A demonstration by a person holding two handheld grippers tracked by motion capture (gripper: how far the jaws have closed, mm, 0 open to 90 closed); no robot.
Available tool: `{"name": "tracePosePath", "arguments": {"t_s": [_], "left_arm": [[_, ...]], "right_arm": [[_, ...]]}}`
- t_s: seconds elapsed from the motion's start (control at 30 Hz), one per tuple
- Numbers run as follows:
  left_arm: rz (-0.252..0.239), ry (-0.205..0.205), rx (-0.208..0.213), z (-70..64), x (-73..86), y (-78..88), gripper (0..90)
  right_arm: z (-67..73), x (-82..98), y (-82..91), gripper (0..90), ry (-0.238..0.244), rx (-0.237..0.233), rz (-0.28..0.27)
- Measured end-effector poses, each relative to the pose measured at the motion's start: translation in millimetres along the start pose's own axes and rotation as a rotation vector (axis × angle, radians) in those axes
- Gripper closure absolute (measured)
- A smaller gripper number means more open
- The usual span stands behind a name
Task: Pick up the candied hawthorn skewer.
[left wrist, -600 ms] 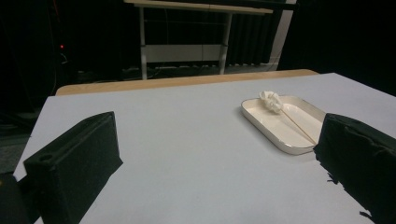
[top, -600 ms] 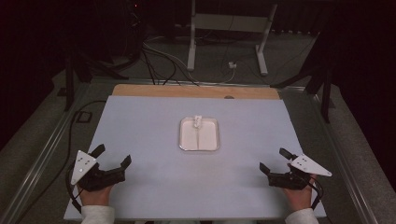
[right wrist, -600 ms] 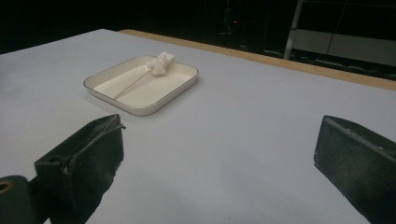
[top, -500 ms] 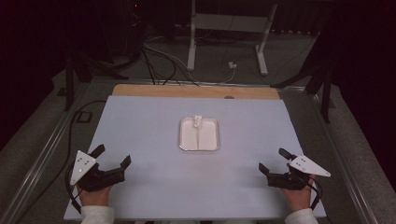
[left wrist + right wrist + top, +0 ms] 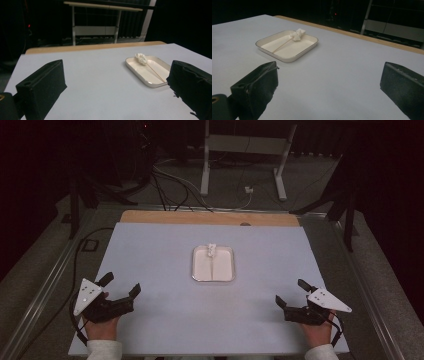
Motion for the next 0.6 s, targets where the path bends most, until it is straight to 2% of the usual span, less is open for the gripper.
{"name": "tracePosePath", "arguments": {"t_s": [0.07, 0.17, 0.3, 0.4, 0.6], "left_arm": [[-0.04, -0.014, 0.018, -2.3, -9.5, -0.6, 2.1], [-0.053, -0.025, 0.013, -2.6, -15.3, -1.4, 1.2], [-0.046, -0.008, 0.016, -5.1, -22.2, -5.1, 1.2], [-0.038, -0.013, 0.011, -7.4, -25.8, -10.0, 1.2], [-0.024, -0.007, 0.026, -14.6, -33.7, -22.7, 1.2]], "right_arm": [[-0.4, 0.2, 0.0, 1.7, -0.003, 0.0, 0.0], [-0.4, 0.3, -0.2, 1.7, -0.011, 0.0, -0.001], [1.5, 0.0, -0.5, 1.7, -0.01, -0.004, 0.002], [2.1, -0.2, -0.9, 1.7, -0.009, -0.007, 0.002], [1.8, 0.2, -1.6, 1.7, -0.019, -0.01, 0.006]]}}
Point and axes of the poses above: each handheld gripper's, and its own axes: y roughly backward along the jaws, x roughly out of its underside, z roughly to its left, the point moved 10 cm from there along -y, roughly forward along the jaws, and after that the axes turned 8 degrees about -x, right-handed, at the moved point
